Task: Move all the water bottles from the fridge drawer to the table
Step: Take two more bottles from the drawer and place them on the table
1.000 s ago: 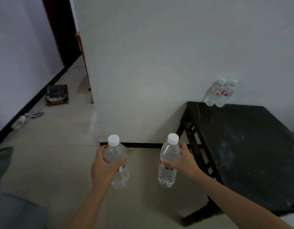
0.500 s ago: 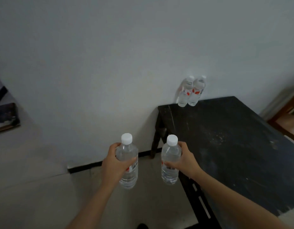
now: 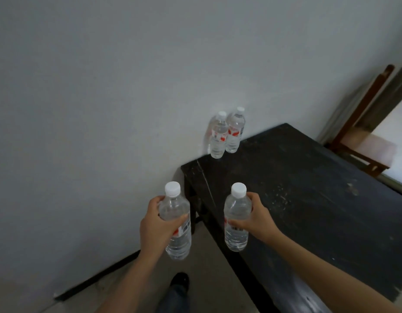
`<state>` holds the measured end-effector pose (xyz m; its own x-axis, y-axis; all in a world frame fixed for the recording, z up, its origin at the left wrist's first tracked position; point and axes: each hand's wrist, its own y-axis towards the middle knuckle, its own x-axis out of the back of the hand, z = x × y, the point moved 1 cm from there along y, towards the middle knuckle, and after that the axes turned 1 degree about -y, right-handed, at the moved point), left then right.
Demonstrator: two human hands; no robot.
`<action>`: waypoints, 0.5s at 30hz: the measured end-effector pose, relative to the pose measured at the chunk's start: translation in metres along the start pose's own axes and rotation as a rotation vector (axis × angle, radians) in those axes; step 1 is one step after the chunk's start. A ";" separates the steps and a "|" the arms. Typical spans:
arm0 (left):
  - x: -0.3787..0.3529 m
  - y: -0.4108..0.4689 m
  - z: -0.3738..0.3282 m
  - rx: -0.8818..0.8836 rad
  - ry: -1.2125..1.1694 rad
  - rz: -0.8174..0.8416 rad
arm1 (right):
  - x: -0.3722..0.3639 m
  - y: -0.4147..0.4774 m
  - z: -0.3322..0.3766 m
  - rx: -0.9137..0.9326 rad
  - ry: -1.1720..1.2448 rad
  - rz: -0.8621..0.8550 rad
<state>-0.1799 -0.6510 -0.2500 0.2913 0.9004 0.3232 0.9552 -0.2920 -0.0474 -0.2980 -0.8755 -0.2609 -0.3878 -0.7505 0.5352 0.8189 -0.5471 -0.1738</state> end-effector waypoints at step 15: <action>-0.107 0.179 -0.043 -0.205 0.051 0.423 | 0.042 0.075 -0.020 -0.258 0.152 -0.443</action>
<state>-0.0424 -0.8131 -0.2525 0.6452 0.6728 0.3620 0.7216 -0.6923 0.0004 -0.2616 -0.9552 -0.2678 -0.7457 -0.4614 0.4807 0.4390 -0.8829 -0.1665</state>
